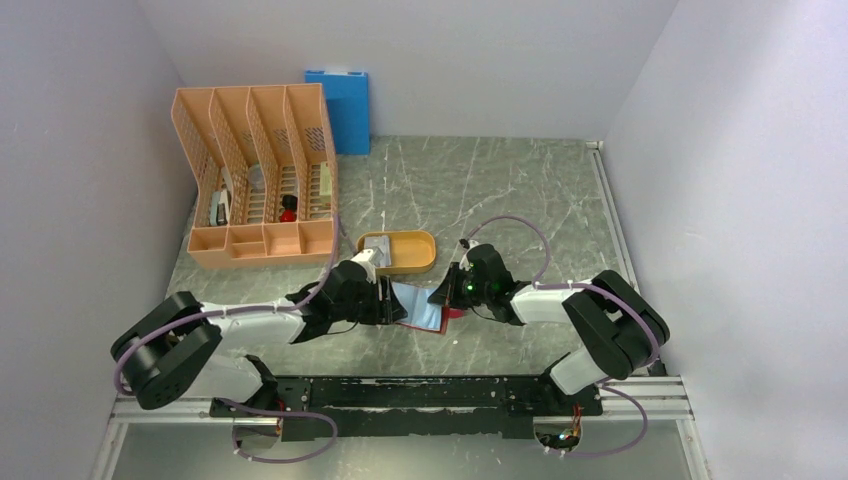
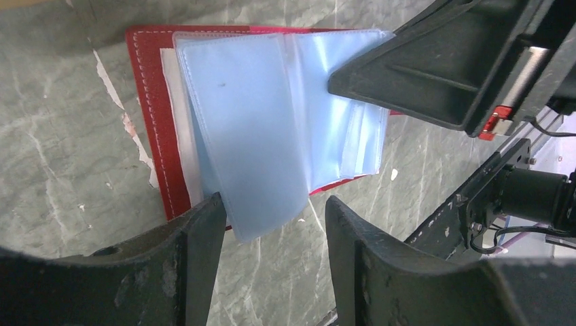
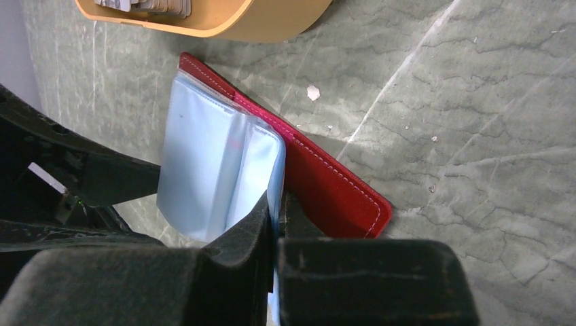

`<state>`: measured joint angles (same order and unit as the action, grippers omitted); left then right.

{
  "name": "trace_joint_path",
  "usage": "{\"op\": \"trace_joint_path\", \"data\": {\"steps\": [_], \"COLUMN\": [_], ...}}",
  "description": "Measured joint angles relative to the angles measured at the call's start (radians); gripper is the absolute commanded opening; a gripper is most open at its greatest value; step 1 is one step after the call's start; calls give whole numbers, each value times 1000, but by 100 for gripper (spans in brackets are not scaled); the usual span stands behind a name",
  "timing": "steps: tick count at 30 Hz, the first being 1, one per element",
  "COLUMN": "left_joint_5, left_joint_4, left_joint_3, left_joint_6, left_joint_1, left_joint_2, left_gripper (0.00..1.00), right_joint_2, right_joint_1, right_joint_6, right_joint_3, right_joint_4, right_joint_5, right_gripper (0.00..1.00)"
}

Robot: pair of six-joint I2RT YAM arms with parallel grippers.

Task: Put the credit cards into the card holder
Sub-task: Open the card holder at the center of the board.

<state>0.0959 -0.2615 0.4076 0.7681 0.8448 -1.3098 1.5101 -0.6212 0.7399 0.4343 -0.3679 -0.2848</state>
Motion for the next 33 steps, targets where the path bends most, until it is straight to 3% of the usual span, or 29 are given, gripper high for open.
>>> {"op": "trace_joint_path", "data": {"steps": [12,16,20,24,29,33], "left_joint_5": [63,94,120,135,138,137], "left_joint_4": [-71,-103,-132,-138,-137,-123], "left_joint_3": [18,47,64,79,97,117], "left_joint_6": [19,25,32,29,14,-6], "left_joint_1": [0,0,0,0,0,3], "left_joint_2": [-76,-119,-141,-142,-140,-140], "left_gripper": [54,40,21,6,5,5], "right_joint_2": [2,6,5,-22,-92,-156], "right_joint_1": [0,0,0,0,0,0], "right_joint_6": [-4,-5,-6,-10,-3,3], "right_joint_3": [0,0,2,3,9,32], "right_joint_4": [-4,-8,-5,39,133,240], "right_joint_5": [-6,-14,-15,-6,24,64], "right_gripper": [0,0,1,22,51,63]}}
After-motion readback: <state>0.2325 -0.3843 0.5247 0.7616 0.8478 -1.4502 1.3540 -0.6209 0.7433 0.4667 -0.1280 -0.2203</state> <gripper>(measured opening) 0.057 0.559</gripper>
